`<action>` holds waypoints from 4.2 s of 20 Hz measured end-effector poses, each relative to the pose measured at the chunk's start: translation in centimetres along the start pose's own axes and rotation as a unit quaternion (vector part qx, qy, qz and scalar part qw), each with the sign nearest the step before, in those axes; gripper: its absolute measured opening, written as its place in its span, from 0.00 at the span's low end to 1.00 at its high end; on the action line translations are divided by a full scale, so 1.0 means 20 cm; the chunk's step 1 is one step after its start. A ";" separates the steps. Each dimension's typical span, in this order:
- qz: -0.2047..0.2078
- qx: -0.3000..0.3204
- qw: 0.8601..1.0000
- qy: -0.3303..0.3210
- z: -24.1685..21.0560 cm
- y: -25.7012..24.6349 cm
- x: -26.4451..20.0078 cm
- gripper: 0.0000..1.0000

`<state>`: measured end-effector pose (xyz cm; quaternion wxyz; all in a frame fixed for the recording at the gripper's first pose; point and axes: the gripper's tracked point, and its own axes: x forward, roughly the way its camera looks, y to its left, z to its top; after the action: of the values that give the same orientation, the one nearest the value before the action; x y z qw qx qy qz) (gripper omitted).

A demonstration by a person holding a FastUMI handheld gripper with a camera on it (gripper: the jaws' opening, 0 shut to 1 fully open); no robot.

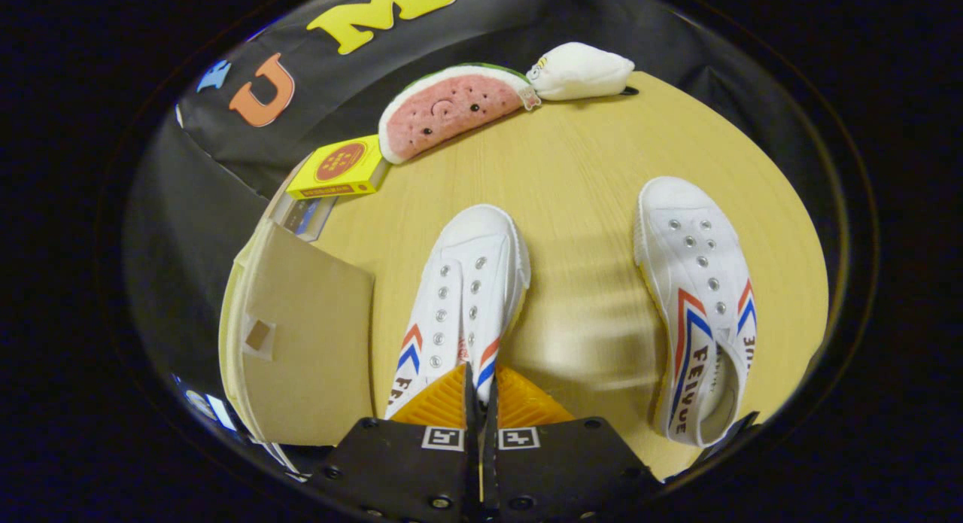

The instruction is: Open the storage box then place both shoes into the box .Put the left shoe in first, then the right shoe, with the right side of both shoes facing outward in a uniform manner.

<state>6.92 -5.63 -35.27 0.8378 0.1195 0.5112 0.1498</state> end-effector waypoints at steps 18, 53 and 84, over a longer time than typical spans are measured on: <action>0.056 -0.049 0.994 -0.081 0.01 1.22 -0.58 0.02; 0.008 -0.116 0.990 -0.078 -0.13 1.48 -0.16 0.95; -0.181 -0.069 0.977 -0.092 0.11 -0.91 -0.40 0.97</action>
<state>7.67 -25.57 -34.15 0.9009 -0.0200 0.4333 0.0185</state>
